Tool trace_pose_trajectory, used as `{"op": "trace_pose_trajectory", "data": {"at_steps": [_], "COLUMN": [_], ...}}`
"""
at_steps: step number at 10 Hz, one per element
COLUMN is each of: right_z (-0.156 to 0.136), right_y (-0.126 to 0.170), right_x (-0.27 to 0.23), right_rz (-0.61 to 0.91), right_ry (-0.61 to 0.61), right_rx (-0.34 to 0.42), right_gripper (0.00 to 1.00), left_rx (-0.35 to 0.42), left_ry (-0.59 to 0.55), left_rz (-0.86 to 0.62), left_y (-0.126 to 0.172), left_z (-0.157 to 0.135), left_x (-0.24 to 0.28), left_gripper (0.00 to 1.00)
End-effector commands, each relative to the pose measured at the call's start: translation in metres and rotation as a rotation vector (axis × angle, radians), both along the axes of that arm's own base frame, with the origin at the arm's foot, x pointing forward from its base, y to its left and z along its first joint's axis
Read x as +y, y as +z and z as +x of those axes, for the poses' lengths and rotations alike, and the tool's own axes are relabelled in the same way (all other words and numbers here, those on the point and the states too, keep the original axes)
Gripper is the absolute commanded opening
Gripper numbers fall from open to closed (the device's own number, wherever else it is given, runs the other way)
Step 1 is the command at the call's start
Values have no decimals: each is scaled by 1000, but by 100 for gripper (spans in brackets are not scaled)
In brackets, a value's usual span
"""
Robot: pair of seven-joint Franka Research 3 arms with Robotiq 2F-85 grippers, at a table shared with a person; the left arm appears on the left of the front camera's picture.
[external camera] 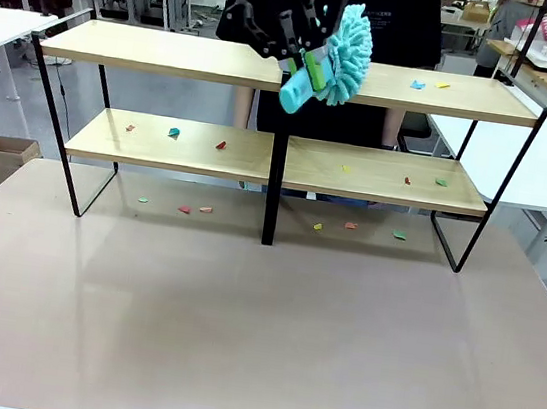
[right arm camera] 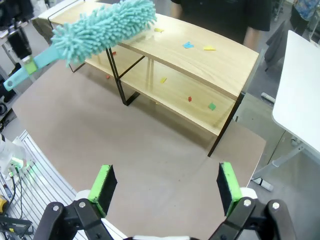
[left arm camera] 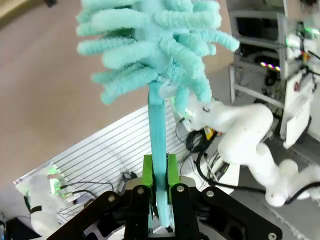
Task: Clean the shelves.
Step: Clean a randomly selected level of the Shelf with the Duster.
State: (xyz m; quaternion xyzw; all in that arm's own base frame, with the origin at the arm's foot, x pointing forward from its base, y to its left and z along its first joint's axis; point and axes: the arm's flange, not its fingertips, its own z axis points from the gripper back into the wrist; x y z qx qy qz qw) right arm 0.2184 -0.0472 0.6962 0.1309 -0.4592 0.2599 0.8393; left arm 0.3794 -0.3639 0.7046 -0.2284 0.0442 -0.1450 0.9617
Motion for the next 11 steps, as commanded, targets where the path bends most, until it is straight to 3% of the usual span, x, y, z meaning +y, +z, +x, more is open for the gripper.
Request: {"op": "trace_pose_trajectory", "data": {"at_steps": [1,7,11], "right_z": [0,0,0], "right_y": [1,1,1], "right_x": [0,0,0], "right_rz": [3,3,3], "right_ry": [5,5,5], "right_rx": [-2,-2,-2], "right_gripper": [100,100,100], "left_rx": [-58,-45,-17], "left_ry": [79,128,97], "left_rz": [55,150,175], "left_y": [16,-5,-7], "left_z": [18,54,67], "left_x": [-23,-46,-59], "left_gripper": [12,12,12]}}
